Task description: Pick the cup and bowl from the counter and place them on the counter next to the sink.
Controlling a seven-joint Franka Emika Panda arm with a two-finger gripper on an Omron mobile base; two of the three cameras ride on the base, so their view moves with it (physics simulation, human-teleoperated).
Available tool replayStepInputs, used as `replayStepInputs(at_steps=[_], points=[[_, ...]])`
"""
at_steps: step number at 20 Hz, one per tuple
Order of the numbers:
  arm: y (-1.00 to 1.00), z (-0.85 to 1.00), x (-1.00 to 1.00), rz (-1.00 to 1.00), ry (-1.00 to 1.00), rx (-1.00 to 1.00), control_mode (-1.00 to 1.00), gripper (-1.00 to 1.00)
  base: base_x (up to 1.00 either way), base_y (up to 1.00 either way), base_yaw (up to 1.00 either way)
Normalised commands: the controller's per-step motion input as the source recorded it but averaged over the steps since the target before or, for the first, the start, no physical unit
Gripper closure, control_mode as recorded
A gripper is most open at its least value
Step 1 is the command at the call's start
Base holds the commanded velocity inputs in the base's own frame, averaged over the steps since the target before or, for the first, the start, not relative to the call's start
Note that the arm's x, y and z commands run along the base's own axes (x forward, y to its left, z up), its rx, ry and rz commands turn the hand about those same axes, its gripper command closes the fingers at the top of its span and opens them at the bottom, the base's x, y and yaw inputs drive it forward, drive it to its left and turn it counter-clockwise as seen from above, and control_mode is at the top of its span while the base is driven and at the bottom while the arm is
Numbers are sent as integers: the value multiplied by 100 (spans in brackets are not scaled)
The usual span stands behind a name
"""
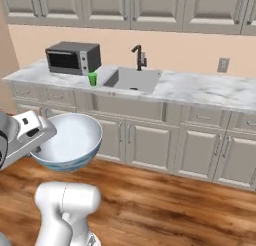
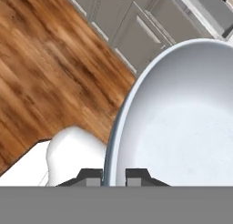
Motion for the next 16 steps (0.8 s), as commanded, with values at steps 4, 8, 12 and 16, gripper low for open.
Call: replayStepInputs(at_steps=[4, 8, 12, 16], points=[[0, 0, 0, 0, 0, 0, 100, 100, 72, -9, -12], [0, 0, 0, 0, 0, 0, 100, 100, 89, -34, 0], [0, 0, 0, 0, 0, 0, 100, 100, 98, -44, 0], [0, 0, 0, 0, 0, 0, 100, 100, 84, -52, -6]])
